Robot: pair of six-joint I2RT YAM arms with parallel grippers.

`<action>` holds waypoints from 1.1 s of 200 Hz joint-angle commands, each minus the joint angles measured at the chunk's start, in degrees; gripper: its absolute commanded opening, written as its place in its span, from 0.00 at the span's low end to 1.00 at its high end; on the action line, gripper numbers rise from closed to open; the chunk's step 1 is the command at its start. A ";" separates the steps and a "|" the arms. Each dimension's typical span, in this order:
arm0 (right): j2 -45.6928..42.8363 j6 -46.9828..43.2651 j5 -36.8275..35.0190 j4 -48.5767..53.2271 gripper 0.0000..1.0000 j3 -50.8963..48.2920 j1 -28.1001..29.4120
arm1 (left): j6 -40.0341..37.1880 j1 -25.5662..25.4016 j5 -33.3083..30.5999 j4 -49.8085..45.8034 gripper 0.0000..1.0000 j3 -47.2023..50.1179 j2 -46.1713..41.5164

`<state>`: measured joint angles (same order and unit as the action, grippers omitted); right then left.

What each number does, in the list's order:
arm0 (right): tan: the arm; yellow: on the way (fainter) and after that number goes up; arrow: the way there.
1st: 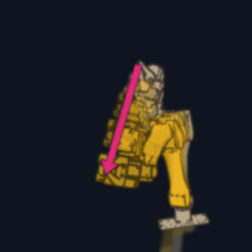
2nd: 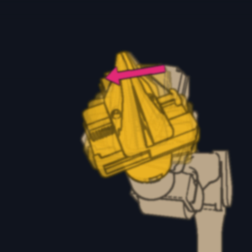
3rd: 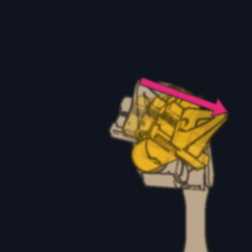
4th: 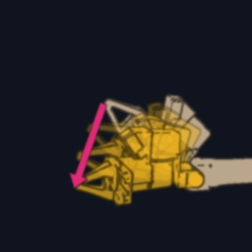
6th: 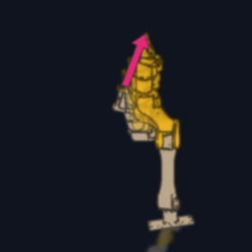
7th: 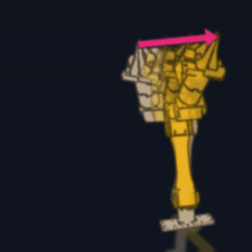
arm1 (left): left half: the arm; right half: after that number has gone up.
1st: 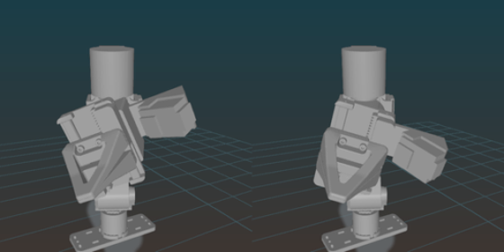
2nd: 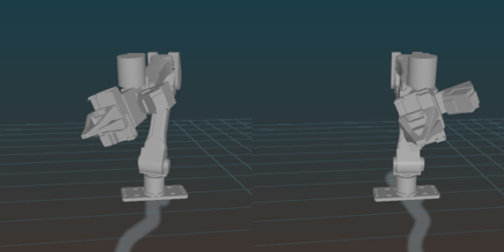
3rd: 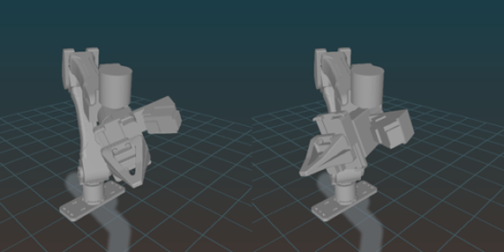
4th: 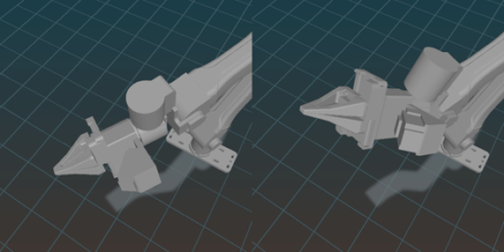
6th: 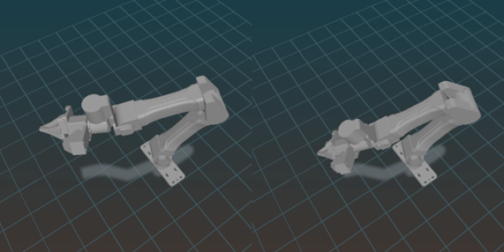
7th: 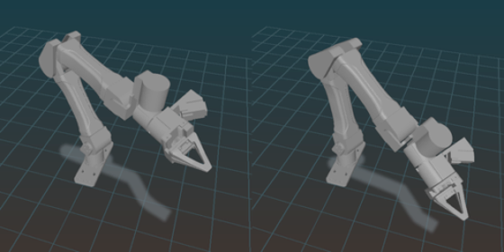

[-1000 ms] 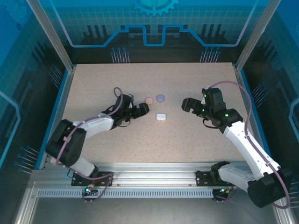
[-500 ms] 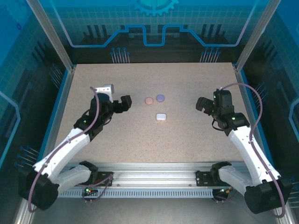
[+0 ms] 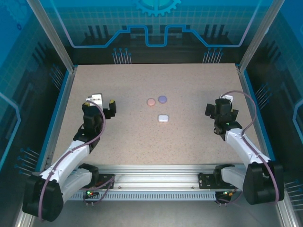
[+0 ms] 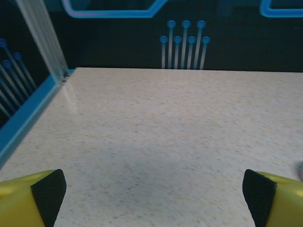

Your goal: Insert the wireless bluetooth earbuds into the charging case

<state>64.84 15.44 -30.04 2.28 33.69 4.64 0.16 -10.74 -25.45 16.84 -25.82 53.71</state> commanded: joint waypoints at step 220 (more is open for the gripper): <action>21.33 -15.00 25.04 -46.05 1.00 -9.35 -1.38 | -0.13 10.36 22.00 29.02 0.99 2.32 33.48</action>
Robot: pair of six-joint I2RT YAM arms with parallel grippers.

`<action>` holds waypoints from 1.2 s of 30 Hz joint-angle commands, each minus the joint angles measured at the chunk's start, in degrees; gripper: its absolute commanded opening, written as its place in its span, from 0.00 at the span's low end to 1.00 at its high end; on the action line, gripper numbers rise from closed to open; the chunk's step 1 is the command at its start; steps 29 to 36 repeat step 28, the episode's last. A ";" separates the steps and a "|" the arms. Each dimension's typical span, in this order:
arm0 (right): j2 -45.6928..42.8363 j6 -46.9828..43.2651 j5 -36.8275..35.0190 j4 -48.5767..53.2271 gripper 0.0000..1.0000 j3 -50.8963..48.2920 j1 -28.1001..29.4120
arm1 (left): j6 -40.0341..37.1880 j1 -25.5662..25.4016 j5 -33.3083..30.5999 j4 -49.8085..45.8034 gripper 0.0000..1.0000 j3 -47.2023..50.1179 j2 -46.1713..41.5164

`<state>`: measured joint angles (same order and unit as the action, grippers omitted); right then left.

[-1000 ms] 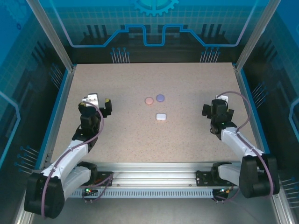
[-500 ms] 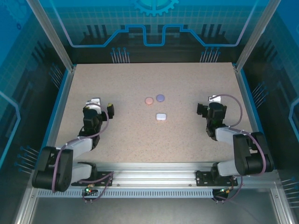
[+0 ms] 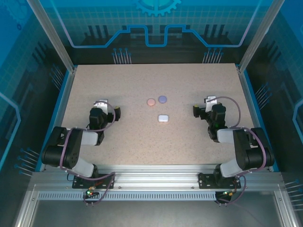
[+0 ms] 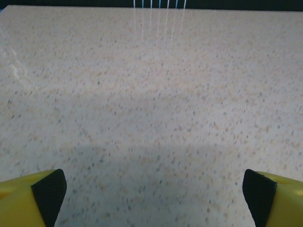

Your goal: Insert the wireless bluetooth earbuds into the charging case

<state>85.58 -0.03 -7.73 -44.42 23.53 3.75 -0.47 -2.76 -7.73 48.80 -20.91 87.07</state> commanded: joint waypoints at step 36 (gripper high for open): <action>0.66 0.12 2.45 0.74 1.00 0.90 -0.13 | 0.47 2.64 4.46 -2.58 0.99 -2.59 0.21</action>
